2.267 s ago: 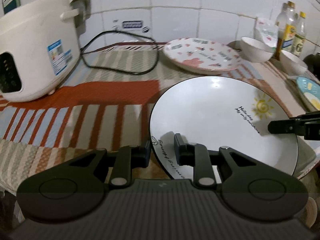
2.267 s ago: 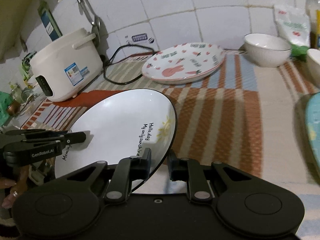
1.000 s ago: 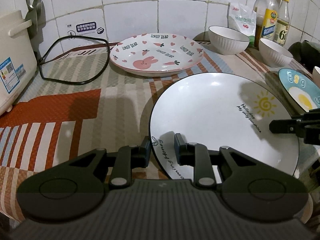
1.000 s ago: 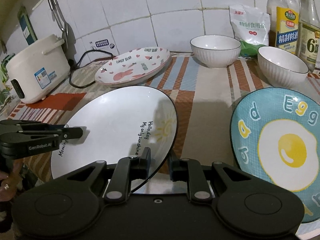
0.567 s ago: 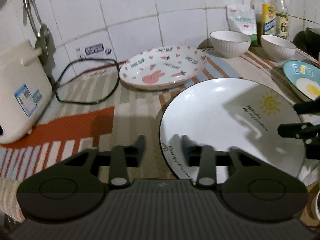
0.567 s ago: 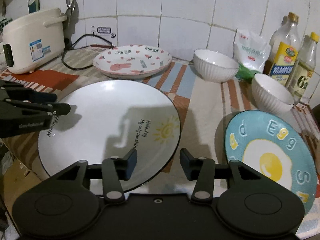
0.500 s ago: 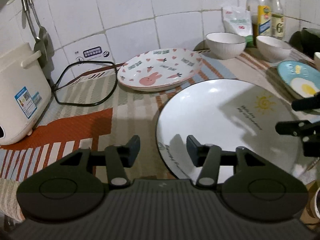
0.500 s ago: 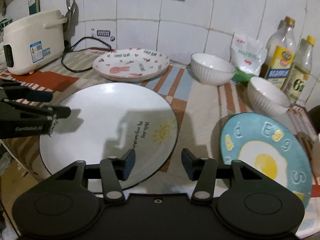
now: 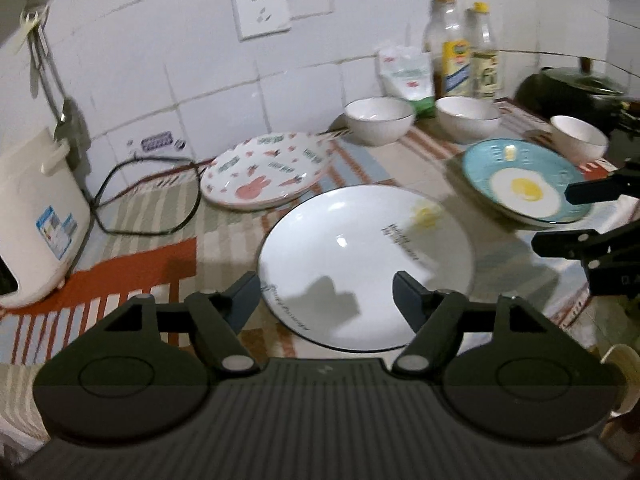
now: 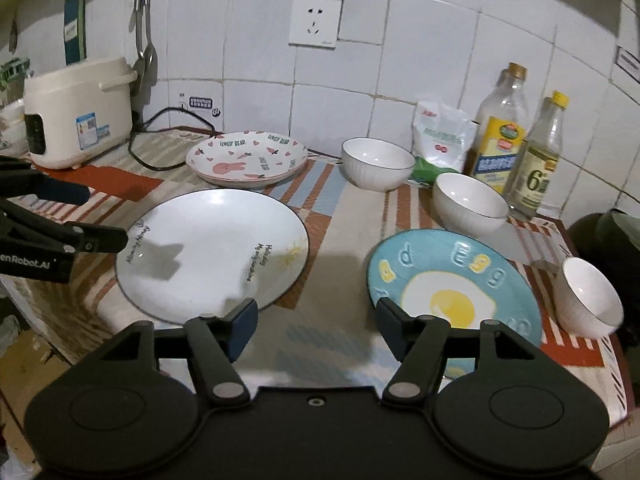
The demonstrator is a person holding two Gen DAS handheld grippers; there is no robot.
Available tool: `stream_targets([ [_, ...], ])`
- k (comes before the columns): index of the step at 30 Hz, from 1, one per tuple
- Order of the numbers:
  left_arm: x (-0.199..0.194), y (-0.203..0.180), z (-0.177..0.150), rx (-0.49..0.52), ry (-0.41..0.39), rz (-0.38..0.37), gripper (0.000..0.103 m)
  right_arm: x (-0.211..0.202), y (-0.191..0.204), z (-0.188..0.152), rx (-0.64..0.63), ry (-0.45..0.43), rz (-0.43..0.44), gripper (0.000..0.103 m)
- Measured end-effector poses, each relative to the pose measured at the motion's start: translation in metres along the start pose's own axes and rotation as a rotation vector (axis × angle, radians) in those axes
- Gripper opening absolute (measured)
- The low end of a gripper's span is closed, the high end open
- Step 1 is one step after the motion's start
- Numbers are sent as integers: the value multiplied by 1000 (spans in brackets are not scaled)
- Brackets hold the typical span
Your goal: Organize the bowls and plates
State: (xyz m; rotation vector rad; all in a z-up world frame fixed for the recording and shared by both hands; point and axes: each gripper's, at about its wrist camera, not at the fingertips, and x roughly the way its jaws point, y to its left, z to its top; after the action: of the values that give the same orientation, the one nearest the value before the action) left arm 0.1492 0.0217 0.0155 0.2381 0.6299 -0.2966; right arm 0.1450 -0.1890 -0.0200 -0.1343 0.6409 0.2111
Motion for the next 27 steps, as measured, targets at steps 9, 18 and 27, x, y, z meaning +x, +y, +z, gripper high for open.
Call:
stream_targets([
  [9, -41, -52, 4, 108, -74, -48, 82, -56, -40, -32, 77, -44, 68, 74],
  [18, -50, -105, 10, 186, -117, -143, 82, -96, -90, -72, 109, -166, 37, 74],
  [27, -15, -157, 18, 200, -168, -189, 82, -82, -130, -106, 156, -281, 15, 74],
])
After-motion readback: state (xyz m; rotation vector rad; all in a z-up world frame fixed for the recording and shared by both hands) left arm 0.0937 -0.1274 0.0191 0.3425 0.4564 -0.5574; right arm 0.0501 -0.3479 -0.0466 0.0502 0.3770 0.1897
